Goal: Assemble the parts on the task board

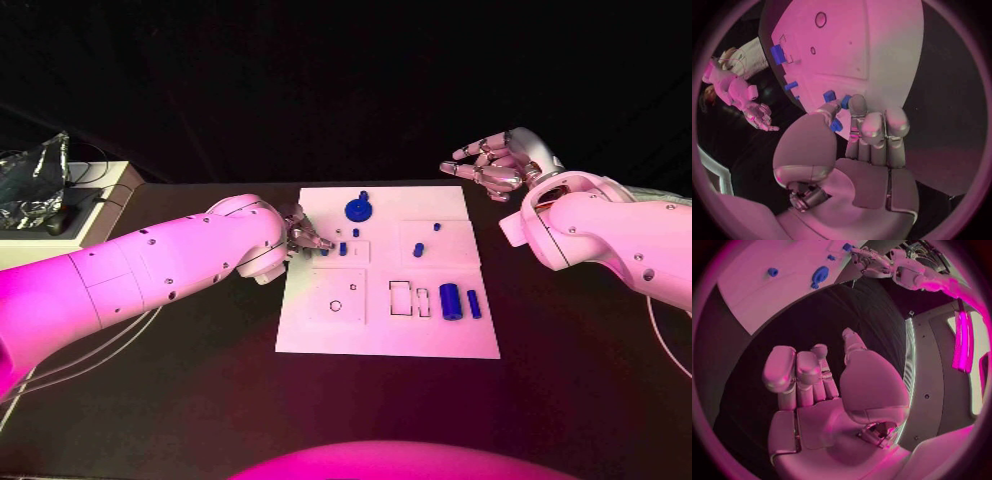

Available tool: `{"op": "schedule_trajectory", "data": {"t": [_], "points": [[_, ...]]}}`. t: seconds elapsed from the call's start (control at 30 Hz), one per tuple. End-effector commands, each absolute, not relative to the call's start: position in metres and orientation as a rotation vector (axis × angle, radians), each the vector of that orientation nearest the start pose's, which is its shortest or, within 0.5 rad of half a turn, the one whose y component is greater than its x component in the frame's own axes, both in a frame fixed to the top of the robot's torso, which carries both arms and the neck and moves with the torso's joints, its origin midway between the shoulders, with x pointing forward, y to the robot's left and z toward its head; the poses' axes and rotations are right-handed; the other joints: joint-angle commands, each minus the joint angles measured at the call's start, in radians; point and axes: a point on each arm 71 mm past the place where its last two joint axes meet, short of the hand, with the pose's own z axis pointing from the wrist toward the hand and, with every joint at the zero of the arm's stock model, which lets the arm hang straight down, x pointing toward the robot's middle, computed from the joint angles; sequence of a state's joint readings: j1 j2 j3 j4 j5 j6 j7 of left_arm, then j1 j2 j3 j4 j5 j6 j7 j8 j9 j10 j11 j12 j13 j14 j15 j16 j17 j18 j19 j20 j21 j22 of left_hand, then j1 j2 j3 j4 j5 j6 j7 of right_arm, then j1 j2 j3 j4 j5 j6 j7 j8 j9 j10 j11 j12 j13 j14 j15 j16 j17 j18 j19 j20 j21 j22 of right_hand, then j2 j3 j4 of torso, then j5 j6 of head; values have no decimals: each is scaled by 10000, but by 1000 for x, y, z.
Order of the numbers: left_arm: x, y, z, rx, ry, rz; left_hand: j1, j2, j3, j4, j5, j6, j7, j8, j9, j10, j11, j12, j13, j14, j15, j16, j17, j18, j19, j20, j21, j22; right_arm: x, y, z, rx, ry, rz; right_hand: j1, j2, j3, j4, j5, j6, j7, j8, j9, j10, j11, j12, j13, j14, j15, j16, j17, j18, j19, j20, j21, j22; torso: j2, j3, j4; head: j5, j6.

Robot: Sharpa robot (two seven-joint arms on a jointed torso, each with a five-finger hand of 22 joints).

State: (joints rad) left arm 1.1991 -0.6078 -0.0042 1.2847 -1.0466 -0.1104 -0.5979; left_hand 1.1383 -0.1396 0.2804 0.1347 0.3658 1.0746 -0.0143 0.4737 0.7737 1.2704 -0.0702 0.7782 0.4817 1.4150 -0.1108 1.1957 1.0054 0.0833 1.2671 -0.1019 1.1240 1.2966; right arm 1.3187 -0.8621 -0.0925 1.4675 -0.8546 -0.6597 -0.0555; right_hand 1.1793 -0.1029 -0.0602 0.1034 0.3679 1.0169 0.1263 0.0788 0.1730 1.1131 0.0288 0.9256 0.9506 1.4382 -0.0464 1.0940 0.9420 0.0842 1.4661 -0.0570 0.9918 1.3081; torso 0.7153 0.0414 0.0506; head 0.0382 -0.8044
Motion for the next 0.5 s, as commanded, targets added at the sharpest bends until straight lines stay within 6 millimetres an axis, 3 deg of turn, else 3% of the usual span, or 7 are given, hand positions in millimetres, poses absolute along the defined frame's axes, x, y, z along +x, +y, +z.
{"op": "schedule_trajectory", "data": {"t": [0.03, 0.13, 0.2, 0.37, 0.43, 0.5], "points": [[523, 174, -227, -4455, 21542, -3715, -74, 39, -273, 101, -11, -15, -36, 67, 22, -11, -27, 62, -15, -1, -36, 40, 11, -119, 88, 7, -47, 21, 515, -249, -138, 5068, 14110, 7634, -3, 112, 0, -47, 42, 35, 52, -30, -10, -70, -33, 51, 5, -19, -45, 20, -7, 131, 319, -69, 15, 1294, 1, 1, -4, -3, 0], [523, 175, -226, -4494, 21471, -3748, -102, 83, -941, 306, -8, 5, -38, 102, 43, -14, -15, 77, -19, -3, -24, 42, 10, -114, 88, 18, -62, 31, 515, -249, -138, 5067, 14107, 7635, -3, 112, 0, -47, 42, 35, 52, -30, -10, -70, -33, 51, 5, -19, -45, 20, -7, 131, 319, -69, 15, 1294, 1, -1, -6, -11, 13], [523, 176, -225, -4539, 21410, -3779, -15, 353, -2114, 511, 31, 23, -41, 150, 78, -10, -25, 103, -17, 2, 3, 52, 14, -101, 90, 40, -88, 32, 515, -250, -138, 5068, 14105, 7632, -3, 112, 0, -47, 42, 35, 52, -30, -10, -70, -33, 51, 5, -19, -45, 20, -7, 131, 319, -69, 15, 1294, 0, -3, -9, -12, 26], [522, 179, -223, -4635, 21265, -3845, 37, 606, -3411, 811, -4, 4, 3, 169, 93, -25, 8, 132, -23, 7, 4, 69, 10, -80, 109, 66, -85, 67, 515, -250, -138, 5077, 14100, 7617, -16, 111, -2, -37, 47, 11, 60, -36, -15, -71, -29, 39, -4, -17, -43, 8, -8, 132, 321, -68, -2, 1293, 1, -4, -3, -35, 31], [521, 180, -221, -4684, 21160, -3888, 104, 880, -4272, 896, -17, -17, 25, 170, 93, -32, 27, 140, -37, 2, 2, 75, 1, -71, 111, 82, -117, 73, 515, -251, -138, 5085, 14097, 7607, -16, 111, -2, -37, 47, 11, 60, -36, -15, -71, -29, 39, -4, -17, -43, 8, -8, 132, 321, -68, -2, 1293, 1, -5, 0, -33, 31], [521, 181, -220, -4700, 21094, -3914, 50, 933, -4448, 1033, -18, -22, 22, 171, 91, -40, 38, 147, -39, 1, 0, 58, -25, -64, 112, 83, -122, 81, 515, -251, -138, 5087, 14096, 7604, -16, 111, -2, -37, 47, 11, 60, -36, -15, -71, -29, 39, -4, -17, -43, 8, -8, 132, 321, -68, -2, 1293, -3, -7, 2, -38, 46]]}}
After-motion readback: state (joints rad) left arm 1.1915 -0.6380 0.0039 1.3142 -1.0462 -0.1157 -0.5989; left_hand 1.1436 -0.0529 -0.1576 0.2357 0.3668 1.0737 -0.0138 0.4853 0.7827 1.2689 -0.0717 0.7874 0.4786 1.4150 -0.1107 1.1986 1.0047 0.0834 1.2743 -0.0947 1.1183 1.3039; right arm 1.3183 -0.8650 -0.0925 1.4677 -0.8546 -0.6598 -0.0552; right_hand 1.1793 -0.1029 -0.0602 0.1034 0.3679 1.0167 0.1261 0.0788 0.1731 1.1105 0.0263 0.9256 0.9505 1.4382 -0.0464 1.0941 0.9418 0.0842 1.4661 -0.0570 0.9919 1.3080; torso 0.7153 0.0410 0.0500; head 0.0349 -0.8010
